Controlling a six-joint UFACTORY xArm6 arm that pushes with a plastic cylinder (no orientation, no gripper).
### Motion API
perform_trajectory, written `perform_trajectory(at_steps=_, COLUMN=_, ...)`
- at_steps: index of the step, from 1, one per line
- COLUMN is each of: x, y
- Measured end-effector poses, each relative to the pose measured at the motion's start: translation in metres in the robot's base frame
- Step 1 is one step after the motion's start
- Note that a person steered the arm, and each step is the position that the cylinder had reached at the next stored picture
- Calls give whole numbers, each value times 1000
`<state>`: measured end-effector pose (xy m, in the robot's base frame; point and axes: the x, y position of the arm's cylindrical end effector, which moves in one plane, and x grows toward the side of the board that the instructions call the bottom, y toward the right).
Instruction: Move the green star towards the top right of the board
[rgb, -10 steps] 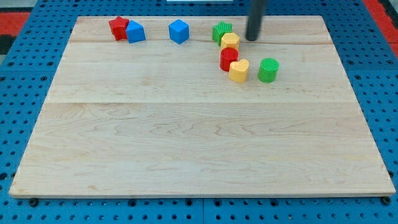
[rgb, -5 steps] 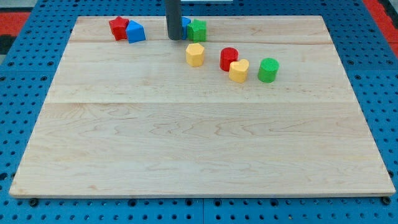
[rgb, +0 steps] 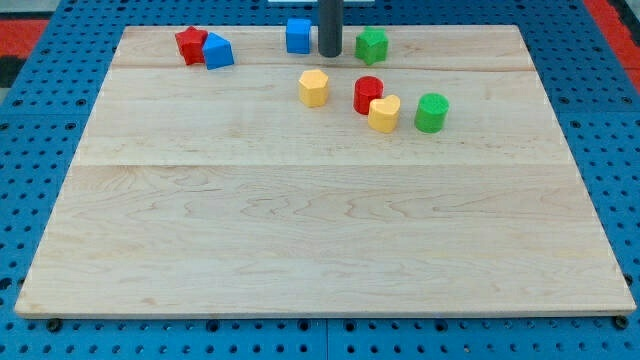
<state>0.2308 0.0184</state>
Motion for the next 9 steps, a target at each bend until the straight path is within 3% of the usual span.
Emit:
perform_trajectory(at_steps=2, x=-3, y=76)
perform_trajectory(at_steps=3, x=6, y=36)
perform_trajectory(at_steps=4, x=13, y=38)
perform_trajectory(at_steps=7, x=54, y=99)
perform_trajectory(at_steps=9, x=45, y=47)
